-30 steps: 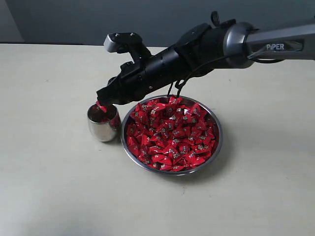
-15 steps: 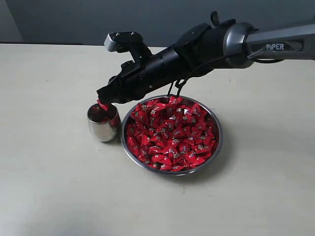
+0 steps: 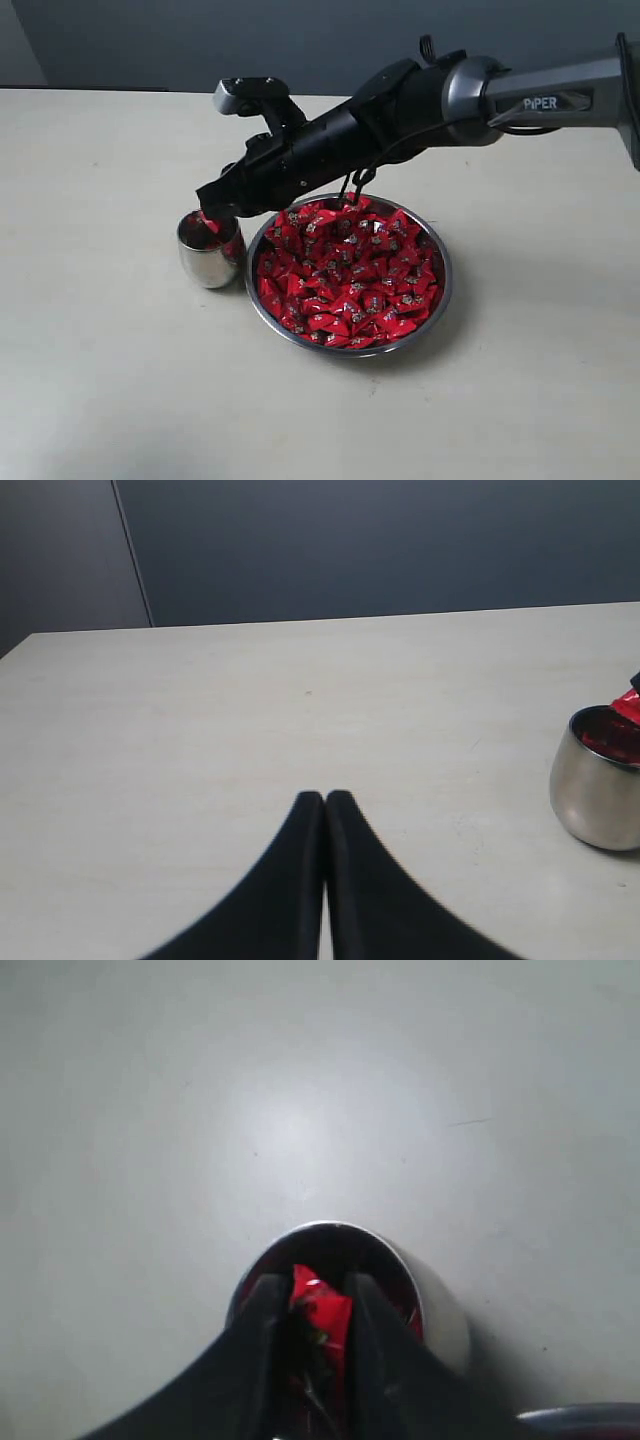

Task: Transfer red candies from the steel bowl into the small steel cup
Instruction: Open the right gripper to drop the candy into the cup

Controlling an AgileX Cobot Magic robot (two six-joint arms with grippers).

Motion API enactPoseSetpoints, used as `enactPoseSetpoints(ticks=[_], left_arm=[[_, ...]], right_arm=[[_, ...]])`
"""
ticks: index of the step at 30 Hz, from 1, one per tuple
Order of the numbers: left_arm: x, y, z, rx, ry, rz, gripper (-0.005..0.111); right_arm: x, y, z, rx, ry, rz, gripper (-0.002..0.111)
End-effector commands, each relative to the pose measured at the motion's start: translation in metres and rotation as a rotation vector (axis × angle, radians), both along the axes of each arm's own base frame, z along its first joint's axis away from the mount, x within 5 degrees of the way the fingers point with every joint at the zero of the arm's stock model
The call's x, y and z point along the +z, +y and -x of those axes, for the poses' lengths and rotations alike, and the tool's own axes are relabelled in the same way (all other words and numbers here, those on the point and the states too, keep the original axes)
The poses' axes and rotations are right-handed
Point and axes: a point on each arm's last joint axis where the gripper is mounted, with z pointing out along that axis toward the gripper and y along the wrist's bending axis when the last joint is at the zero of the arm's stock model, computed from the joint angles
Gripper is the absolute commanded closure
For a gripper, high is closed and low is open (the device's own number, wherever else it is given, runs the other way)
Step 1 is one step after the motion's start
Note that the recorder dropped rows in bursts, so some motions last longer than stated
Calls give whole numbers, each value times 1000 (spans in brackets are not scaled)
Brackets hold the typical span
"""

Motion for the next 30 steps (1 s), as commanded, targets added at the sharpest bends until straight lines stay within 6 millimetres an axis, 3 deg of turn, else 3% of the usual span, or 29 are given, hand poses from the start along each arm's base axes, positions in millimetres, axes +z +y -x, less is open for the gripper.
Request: enactPoseSetpoints(ticks=[1, 11, 18, 27, 30], left_arm=[[-1, 0, 0, 1, -3, 3, 106], [-1, 0, 0, 1, -3, 3, 106], [-1, 0, 0, 1, -3, 3, 106], [-1, 0, 0, 1, -3, 3, 106], [-1, 0, 0, 1, -3, 3, 106]], right_arm=[[6, 4, 1, 25, 3, -19, 109], [1, 3, 2, 48, 6, -3, 108], [1, 3, 1, 44, 1, -1, 69], [2, 3, 2, 50, 5, -3, 69], [16, 1, 4, 67, -29, -11, 69]])
